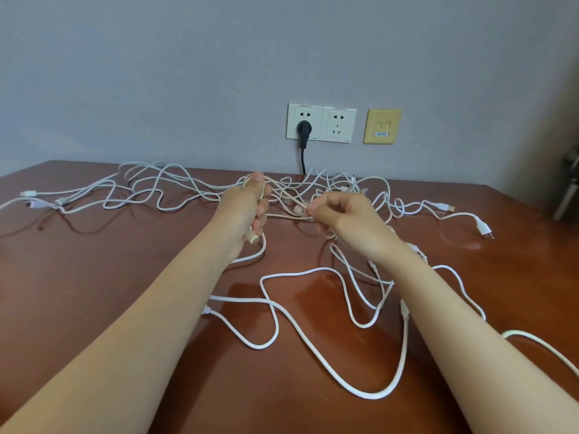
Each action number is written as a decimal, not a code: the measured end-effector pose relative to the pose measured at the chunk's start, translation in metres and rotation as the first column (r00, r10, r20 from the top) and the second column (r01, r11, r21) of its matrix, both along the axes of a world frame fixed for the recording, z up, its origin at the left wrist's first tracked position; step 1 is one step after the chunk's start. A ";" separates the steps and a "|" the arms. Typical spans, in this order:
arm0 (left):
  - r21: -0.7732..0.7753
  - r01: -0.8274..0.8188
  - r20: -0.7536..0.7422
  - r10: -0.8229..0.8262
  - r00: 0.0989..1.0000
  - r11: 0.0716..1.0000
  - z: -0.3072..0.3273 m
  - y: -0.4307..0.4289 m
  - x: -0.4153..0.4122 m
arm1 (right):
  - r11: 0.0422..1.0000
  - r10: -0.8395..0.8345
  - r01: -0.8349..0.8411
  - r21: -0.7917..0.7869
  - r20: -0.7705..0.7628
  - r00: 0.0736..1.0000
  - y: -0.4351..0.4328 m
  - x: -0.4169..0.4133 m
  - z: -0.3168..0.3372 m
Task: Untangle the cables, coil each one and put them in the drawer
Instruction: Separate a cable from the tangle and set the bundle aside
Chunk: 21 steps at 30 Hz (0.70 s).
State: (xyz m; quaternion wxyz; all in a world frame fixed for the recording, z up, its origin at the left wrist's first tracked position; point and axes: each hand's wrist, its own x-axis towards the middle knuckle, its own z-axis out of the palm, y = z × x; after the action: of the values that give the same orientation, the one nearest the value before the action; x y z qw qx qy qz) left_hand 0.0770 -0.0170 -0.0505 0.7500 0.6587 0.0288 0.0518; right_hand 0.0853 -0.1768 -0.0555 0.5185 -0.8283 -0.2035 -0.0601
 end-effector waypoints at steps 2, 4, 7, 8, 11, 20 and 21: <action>-0.005 -0.031 0.034 0.031 0.999 1.000 -0.002 -0.002 0.002 | 0.996 -0.019 0.024 -0.085 0.062 0.998 0.004 -0.001 -0.004; -0.012 -0.058 0.047 0.058 0.997 0.998 -0.004 -0.003 0.003 | 0.987 -0.043 0.061 -0.148 0.120 0.992 0.009 -0.001 -0.007; -0.010 -0.113 0.024 0.113 0.993 0.994 -0.005 -0.005 0.003 | 0.968 -0.077 0.121 -0.218 0.199 0.977 0.012 -0.002 -0.009; 0.004 -0.133 0.021 0.133 0.991 0.991 -0.006 -0.006 0.003 | 0.963 -0.071 0.122 -0.241 0.211 0.975 0.012 -0.003 -0.009; 0.107 -0.191 0.056 0.186 0.981 0.976 -0.007 -0.006 0.004 | 0.942 -0.039 0.111 -0.315 0.227 0.973 0.013 -0.006 -0.010; 0.656 -0.430 0.381 0.219 0.898 0.620 -0.010 -0.007 0.002 | 0.842 0.085 0.095 -0.531 0.304 0.949 0.020 -0.016 -0.011; 0.718 -0.454 0.411 0.206 0.888 0.527 -0.011 -0.006 0.001 | 0.833 0.088 0.100 -0.544 0.309 0.947 0.019 -0.017 -0.011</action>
State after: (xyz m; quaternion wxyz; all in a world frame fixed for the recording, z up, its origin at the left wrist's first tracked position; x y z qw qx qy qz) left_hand 0.0782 -0.0234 -0.0615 0.3466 0.8909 0.0236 0.2925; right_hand 0.0678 -0.1577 -0.0662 0.2169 -0.9220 -0.2913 -0.1345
